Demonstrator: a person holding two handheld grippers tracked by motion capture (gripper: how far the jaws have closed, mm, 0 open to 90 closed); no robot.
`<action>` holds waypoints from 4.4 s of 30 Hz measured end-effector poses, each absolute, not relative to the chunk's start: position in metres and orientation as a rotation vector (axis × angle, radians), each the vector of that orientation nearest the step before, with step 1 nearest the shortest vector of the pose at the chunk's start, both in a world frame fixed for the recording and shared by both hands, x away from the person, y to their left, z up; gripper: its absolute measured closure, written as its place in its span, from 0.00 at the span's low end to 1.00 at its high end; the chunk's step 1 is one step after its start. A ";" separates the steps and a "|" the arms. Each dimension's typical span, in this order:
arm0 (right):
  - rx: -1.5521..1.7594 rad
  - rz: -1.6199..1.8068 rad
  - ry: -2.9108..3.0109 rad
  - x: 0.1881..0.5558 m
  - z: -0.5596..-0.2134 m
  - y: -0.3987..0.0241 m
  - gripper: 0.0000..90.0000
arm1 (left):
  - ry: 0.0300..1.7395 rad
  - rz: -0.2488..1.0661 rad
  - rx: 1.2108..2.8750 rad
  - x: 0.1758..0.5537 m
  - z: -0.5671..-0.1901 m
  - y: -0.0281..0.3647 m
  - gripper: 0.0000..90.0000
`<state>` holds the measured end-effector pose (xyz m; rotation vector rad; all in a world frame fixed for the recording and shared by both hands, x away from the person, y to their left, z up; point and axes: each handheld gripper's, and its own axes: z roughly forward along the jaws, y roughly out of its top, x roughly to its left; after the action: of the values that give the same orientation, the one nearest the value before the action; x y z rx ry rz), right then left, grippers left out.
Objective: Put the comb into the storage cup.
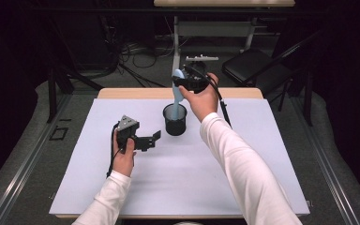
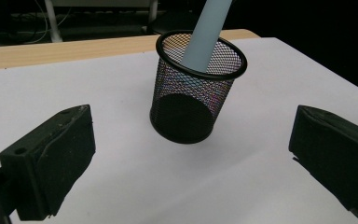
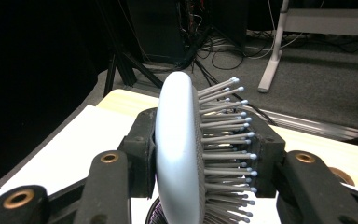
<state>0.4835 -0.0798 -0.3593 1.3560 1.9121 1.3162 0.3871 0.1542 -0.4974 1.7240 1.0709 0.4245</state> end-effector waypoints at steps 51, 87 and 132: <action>1.268 1.225 1.961 0.484 -0.407 -0.059 0.55 | 1.069 0.423 1.734 0.388 -0.499 0.152 0.01; 1.294 1.270 1.913 0.486 -0.404 -0.062 0.31 | 1.072 0.424 1.741 0.388 -0.500 0.152 0.01; 1.224 1.329 1.961 0.465 -0.372 -0.087 0.24 | 1.074 0.425 1.740 0.389 -0.500 0.152 0.01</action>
<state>0.4649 -0.0872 -0.3718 1.2236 1.9607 1.3293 0.3886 0.1524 -0.4996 1.7396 1.0736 0.4247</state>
